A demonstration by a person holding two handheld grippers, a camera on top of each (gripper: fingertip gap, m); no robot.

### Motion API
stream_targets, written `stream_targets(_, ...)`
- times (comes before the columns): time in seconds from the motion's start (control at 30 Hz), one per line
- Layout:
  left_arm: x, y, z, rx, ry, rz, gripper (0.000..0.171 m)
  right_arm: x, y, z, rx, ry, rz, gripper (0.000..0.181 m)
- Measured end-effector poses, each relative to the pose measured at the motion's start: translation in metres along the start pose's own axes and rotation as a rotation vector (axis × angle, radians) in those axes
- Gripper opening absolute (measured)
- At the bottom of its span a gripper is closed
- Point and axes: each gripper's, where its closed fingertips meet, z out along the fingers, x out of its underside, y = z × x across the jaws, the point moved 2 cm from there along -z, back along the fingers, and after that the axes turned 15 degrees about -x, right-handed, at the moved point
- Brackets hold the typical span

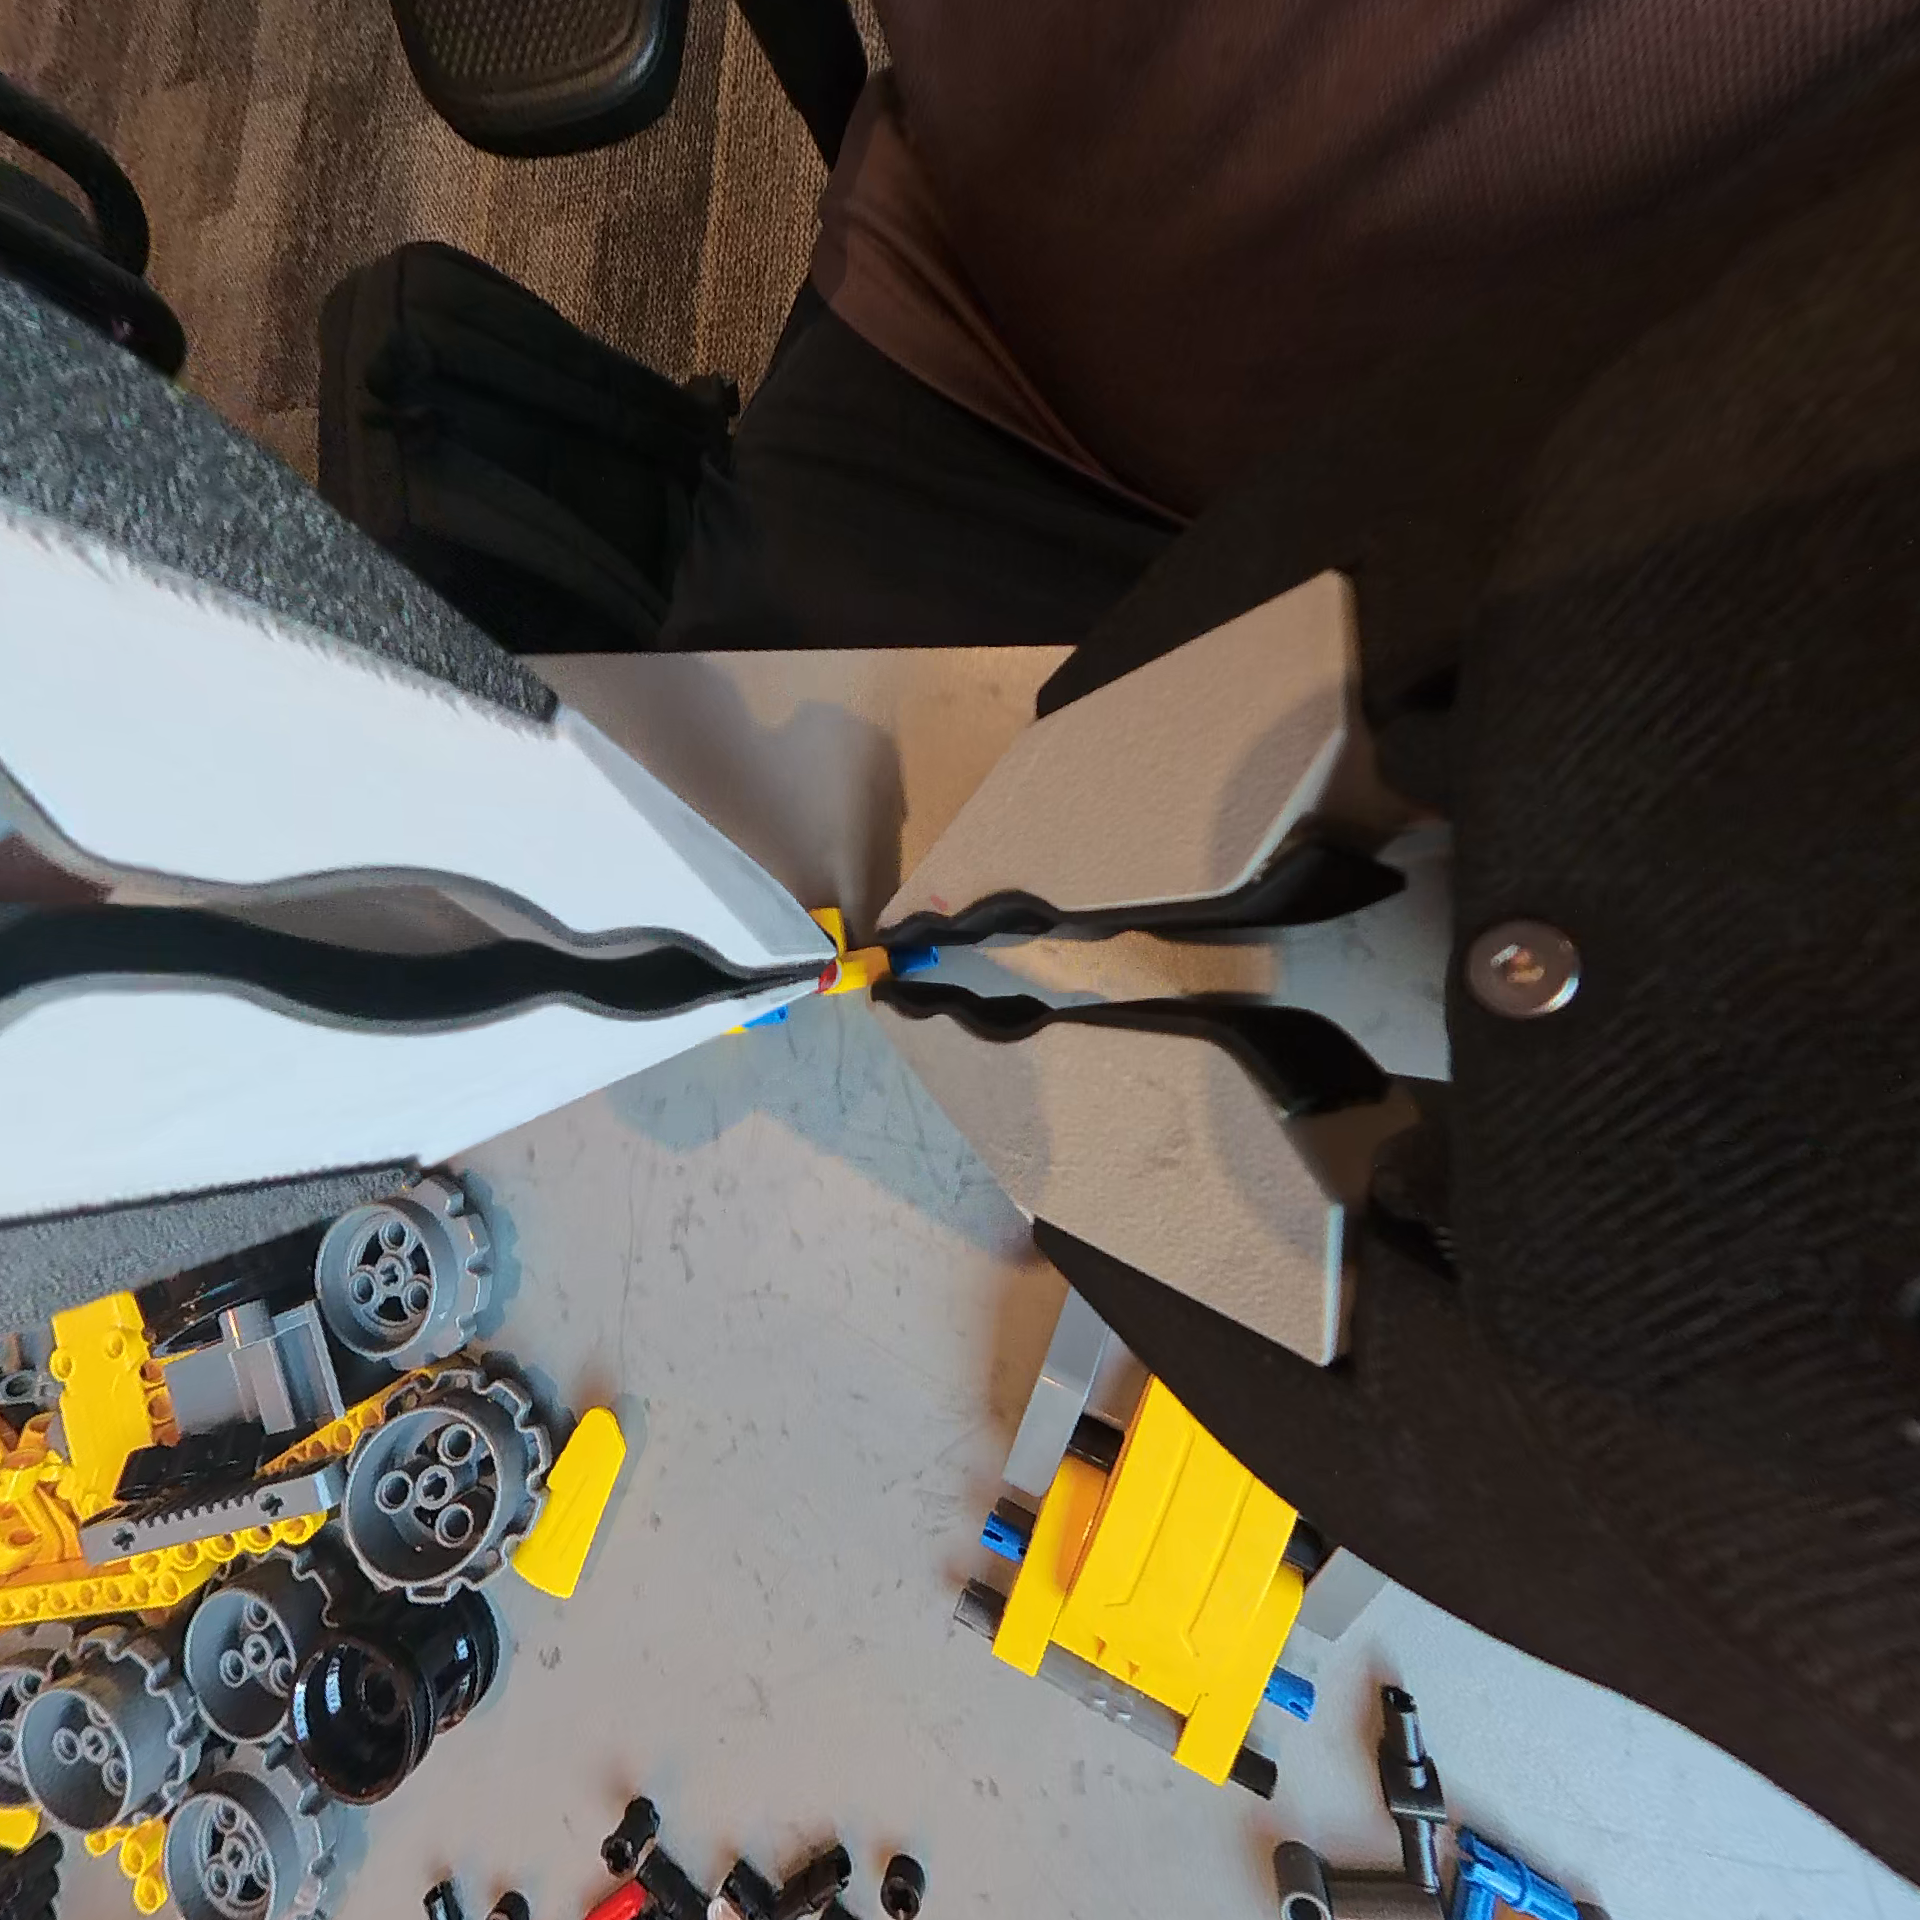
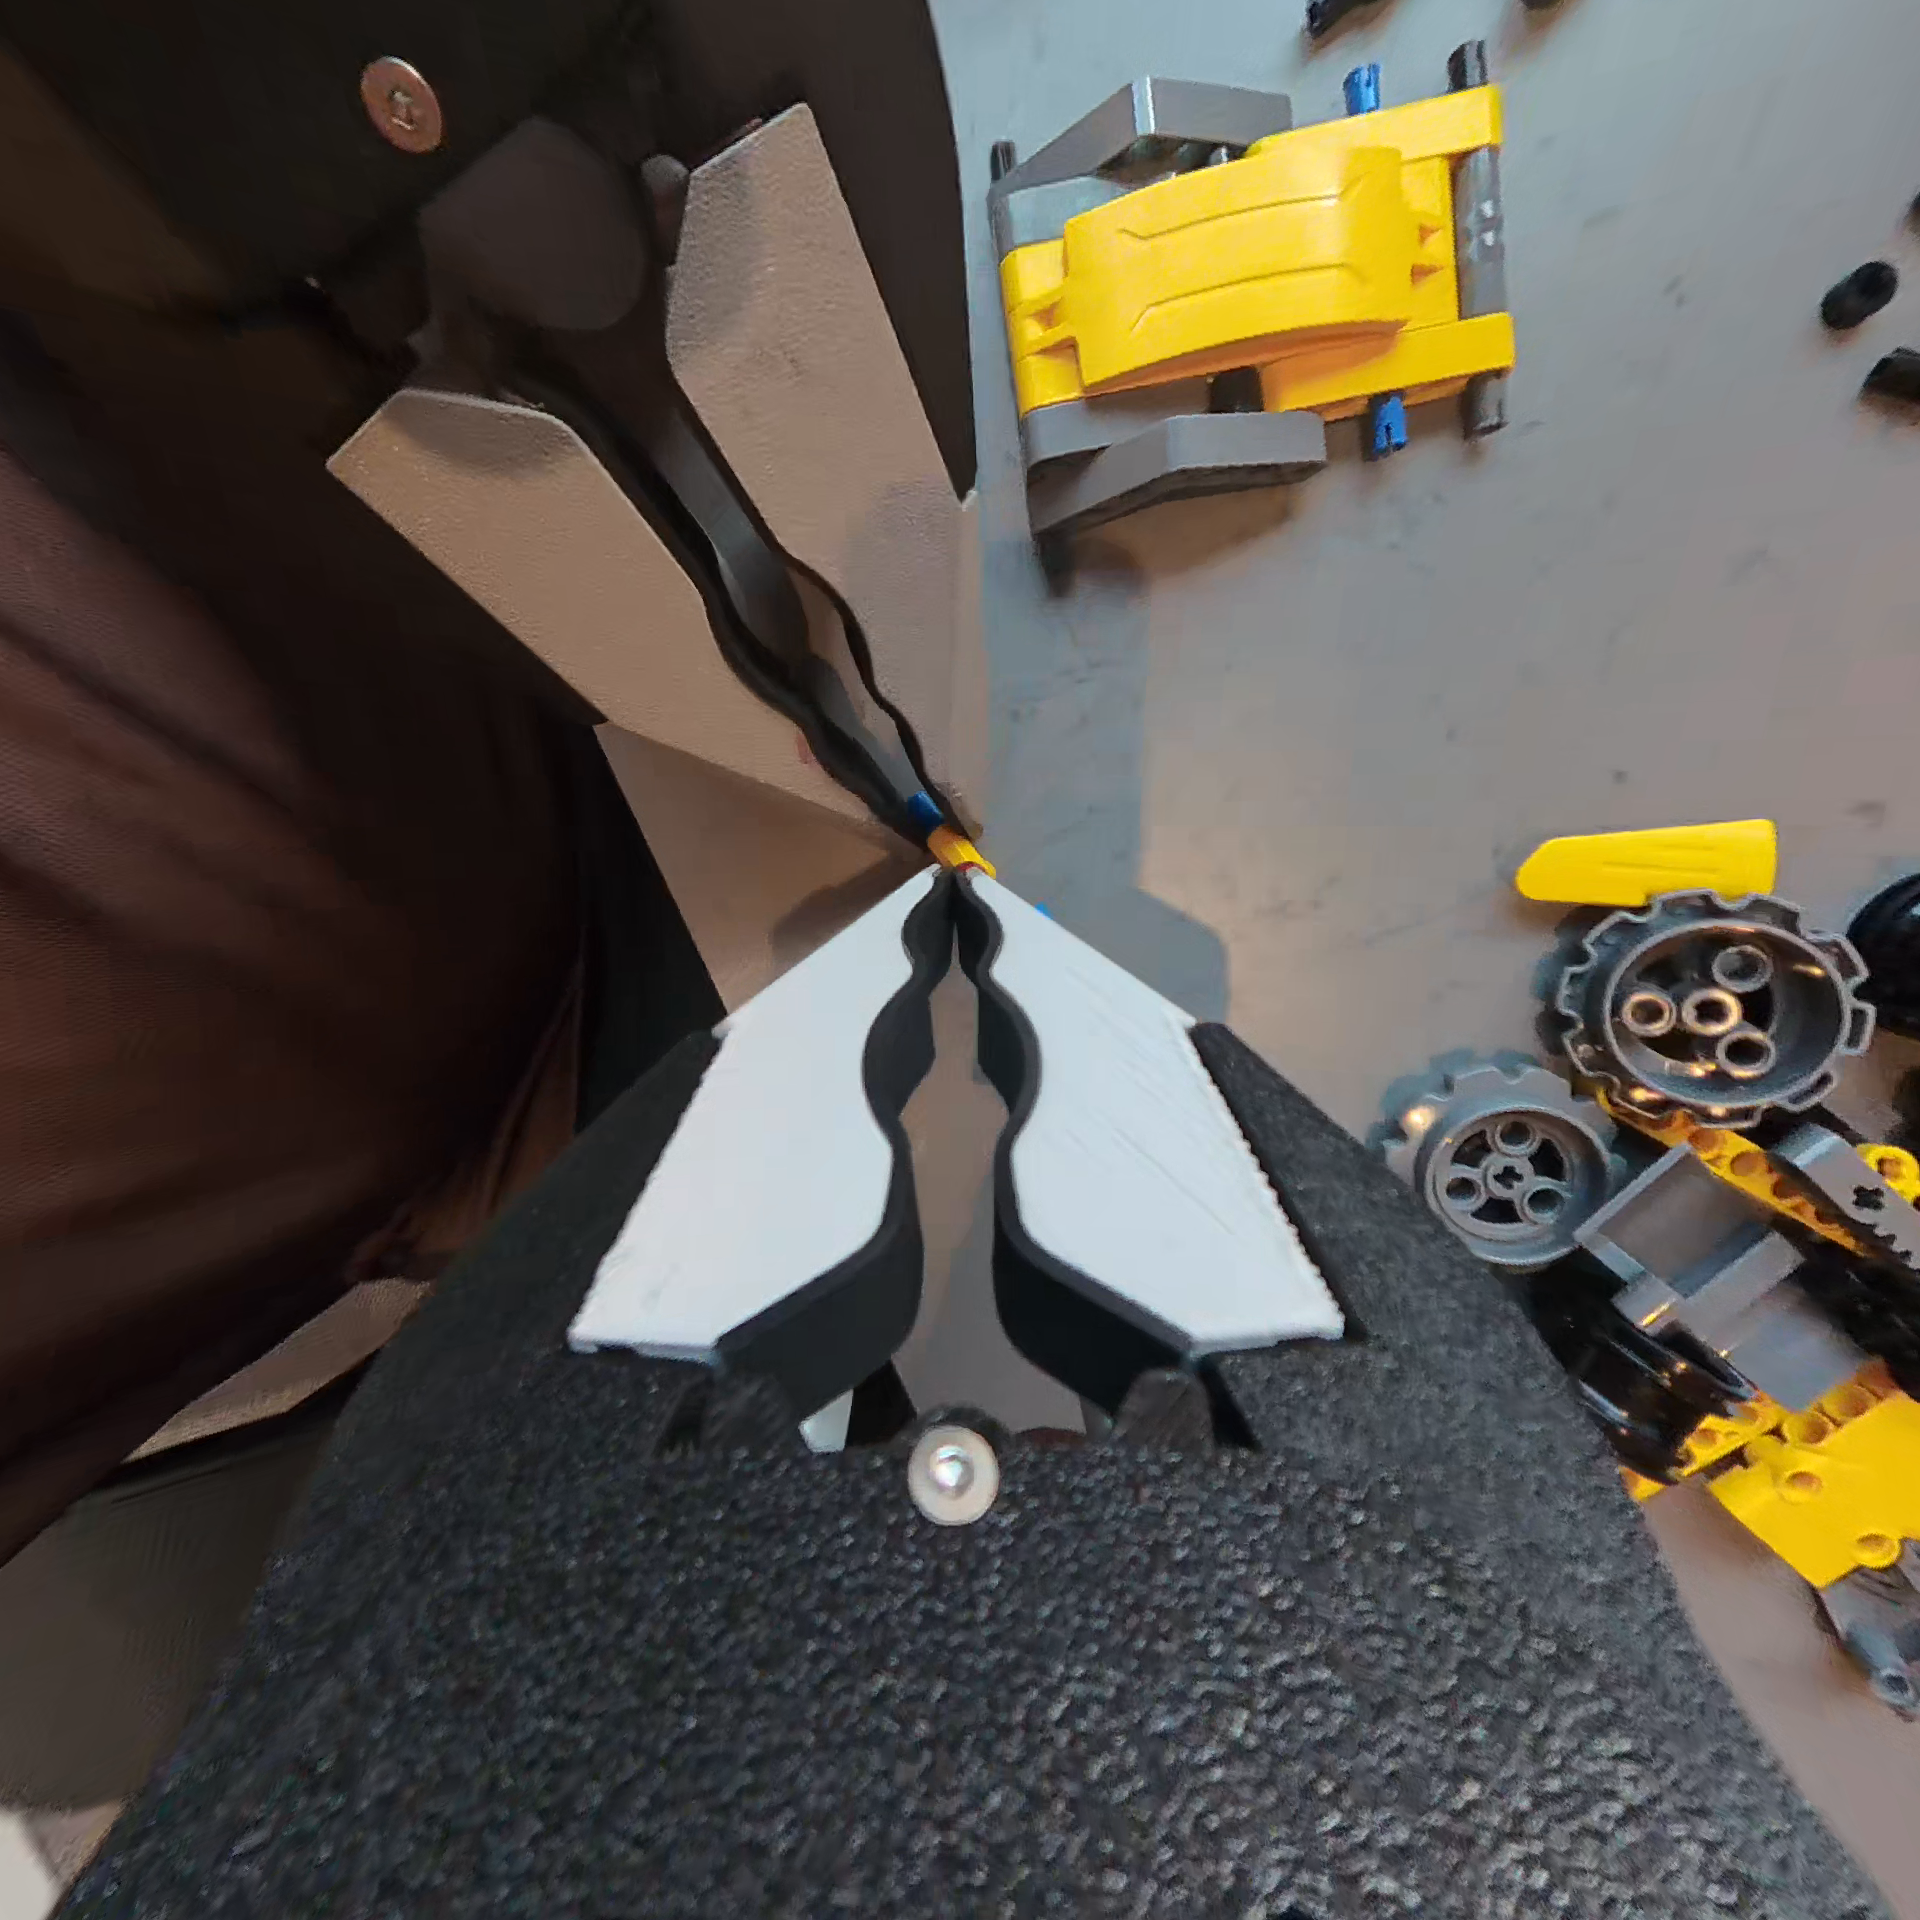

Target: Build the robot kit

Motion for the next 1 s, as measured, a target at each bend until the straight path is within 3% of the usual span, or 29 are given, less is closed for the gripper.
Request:
stream_targets(0.03, 0.0000, -0.0001, 0.0000, -0.001, 0.000, 0.001, 0.003, -0.0001, 0.0001, 0.0000, -0.009, 0.023, 0.005, 0.000)
stream_targets(0.57, 0.0001, 0.0001, 0.0001, -0.019, -0.004, 0.018, 0.003, -0.0041, -0.0051, 0.0000, -0.166, 0.133, 0.285, 0.000)
stream_targets(1.0, 0.0003, 0.0003, 0.0000, -0.021, -0.004, 0.018, 0.004, -0.0093, -0.0053, 0.0023, -0.056, 0.316, 0.153, 0.000)
